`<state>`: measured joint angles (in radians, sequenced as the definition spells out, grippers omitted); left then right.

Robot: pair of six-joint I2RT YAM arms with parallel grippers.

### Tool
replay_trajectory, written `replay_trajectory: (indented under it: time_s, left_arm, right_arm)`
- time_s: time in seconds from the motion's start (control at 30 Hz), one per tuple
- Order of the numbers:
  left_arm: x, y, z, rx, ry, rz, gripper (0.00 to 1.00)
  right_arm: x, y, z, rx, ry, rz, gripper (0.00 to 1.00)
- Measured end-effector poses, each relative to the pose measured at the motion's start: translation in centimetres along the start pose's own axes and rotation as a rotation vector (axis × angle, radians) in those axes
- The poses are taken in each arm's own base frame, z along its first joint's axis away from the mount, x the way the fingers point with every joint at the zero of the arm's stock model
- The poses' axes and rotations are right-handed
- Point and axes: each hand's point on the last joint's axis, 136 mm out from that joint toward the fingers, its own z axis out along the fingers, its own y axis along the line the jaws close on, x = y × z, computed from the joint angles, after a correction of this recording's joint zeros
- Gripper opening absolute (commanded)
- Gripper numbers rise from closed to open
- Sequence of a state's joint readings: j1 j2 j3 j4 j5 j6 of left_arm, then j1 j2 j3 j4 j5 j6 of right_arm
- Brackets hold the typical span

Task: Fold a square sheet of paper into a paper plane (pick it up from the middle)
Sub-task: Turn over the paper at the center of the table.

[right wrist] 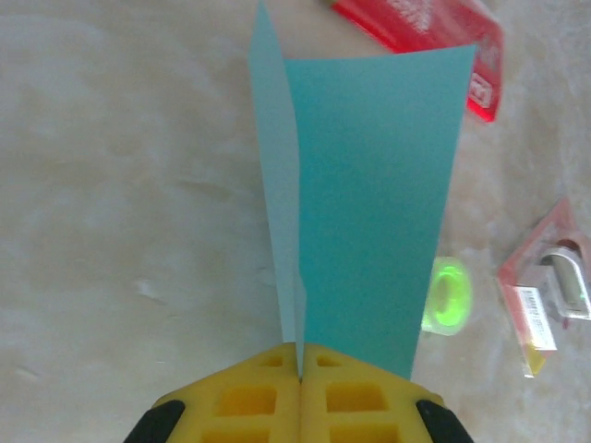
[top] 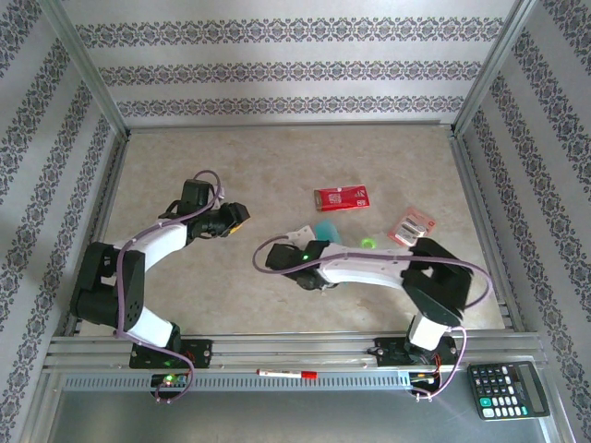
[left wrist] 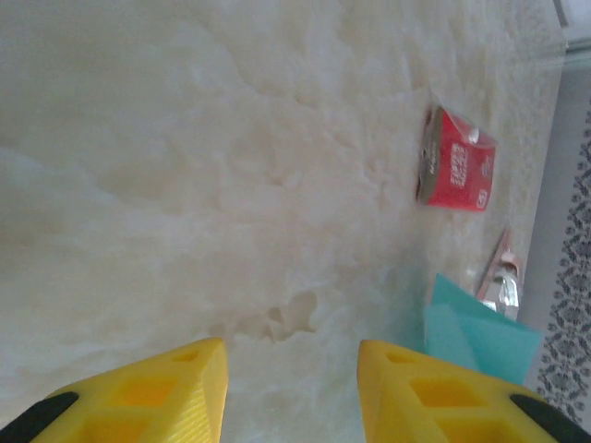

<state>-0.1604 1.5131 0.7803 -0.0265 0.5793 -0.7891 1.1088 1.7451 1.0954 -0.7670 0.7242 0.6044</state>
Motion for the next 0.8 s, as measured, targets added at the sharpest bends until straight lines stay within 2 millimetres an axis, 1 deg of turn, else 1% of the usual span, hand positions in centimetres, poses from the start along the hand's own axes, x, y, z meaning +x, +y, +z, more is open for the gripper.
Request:
replay_trajectory:
  time_s: [0.07,0.13,0.23,0.33,0.4,0.47,0.5,0.57,0.6,0.67,0.73,0.8]
  left_arm:
    - [-0.5,0.6,-0.5,-0.012,-0.021,-0.015,0.43]
    - [-0.9,1.1,-1.0,-0.017,-0.04,-0.027,0.45]
    - [-0.7,1.4,-1.2,-0.018,-0.041,-0.037,0.45]
    - [0.3,1.9,-1.1,-0.015,-0.016,-0.063,0.45]
    - [1.1,2.2,-1.0,-0.005,0.005,-0.086,0.45]
    - [2.3,2.4,-0.9,0.002,0.032,-0.104,0.45]
    - [3.1,2.2,-0.8,0.004,0.049,-0.106,0.44]
    - [4.8,1.3,-0.4,0.015,0.088,-0.084,0.42]
    - [6.0,0.4,-0.1,0.028,0.116,-0.061,0.41]
    - [8.4,-1.7,0.5,0.062,0.168,-0.007,0.38]
    - [11.1,-3.7,1.2,0.1,0.227,0.048,0.37]
    - [13.6,-5.3,2.0,0.125,0.293,0.087,0.33]
  right_arm:
    - [-0.2,1.7,0.3,-0.011,0.009,-0.007,0.07]
    - [-0.5,3.5,0.7,-0.039,0.018,0.0,0.12]
    - [-1.1,5.7,1.1,-0.096,0.025,0.023,0.18]
    - [-1.9,6.8,0.5,-0.164,0.015,0.05,0.21]
    - [-2.6,7.2,-0.4,-0.226,0.001,0.076,0.22]
    - [-3.3,7.0,-1.8,-0.31,-0.026,0.129,0.23]
    - [-3.5,6.6,-2.6,-0.359,-0.04,0.158,0.24]
    - [-3.5,5.0,-4.0,-0.451,-0.062,0.221,0.24]
    - [-3.4,4.0,-4.4,-0.502,-0.072,0.264,0.24]
    - [-3.0,2.1,-4.2,-0.579,-0.075,0.342,0.23]
    - [-1.8,0.7,-2.9,-0.63,-0.046,0.415,0.22]
    - [-0.1,0.2,-1.1,-0.653,0.007,0.456,0.19]
